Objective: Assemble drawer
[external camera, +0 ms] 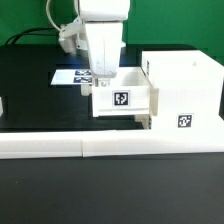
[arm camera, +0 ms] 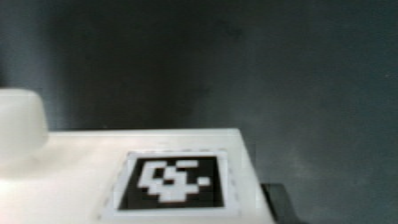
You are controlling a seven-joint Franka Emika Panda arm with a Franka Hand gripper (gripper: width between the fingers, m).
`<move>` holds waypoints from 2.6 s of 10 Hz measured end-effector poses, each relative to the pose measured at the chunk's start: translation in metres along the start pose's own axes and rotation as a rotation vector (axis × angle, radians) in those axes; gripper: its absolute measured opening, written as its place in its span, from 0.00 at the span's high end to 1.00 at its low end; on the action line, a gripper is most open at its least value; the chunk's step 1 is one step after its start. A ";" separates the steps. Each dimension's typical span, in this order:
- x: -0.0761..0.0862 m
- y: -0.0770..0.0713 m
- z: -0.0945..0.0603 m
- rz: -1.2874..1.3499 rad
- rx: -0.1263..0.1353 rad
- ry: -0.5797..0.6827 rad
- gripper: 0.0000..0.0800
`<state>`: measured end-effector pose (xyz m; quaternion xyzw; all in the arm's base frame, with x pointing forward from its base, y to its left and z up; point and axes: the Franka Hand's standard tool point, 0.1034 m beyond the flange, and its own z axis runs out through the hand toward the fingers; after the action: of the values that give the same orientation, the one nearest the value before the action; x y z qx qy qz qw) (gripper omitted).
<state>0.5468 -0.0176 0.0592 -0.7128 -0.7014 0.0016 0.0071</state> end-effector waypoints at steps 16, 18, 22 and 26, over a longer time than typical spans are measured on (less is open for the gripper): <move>0.015 0.001 0.008 -0.007 0.009 0.006 0.94; 0.014 0.001 0.008 -0.004 0.009 0.006 0.94; 0.020 0.003 0.007 -0.006 -0.003 0.008 0.94; 0.023 0.003 0.006 0.002 -0.005 0.007 0.94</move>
Offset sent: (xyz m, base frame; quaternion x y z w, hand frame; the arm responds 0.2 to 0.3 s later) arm 0.0161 0.0089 0.0038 0.0151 -0.0004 -0.0291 0.9995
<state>0.5502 0.0054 0.0533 -0.7135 -0.7006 -0.0027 0.0077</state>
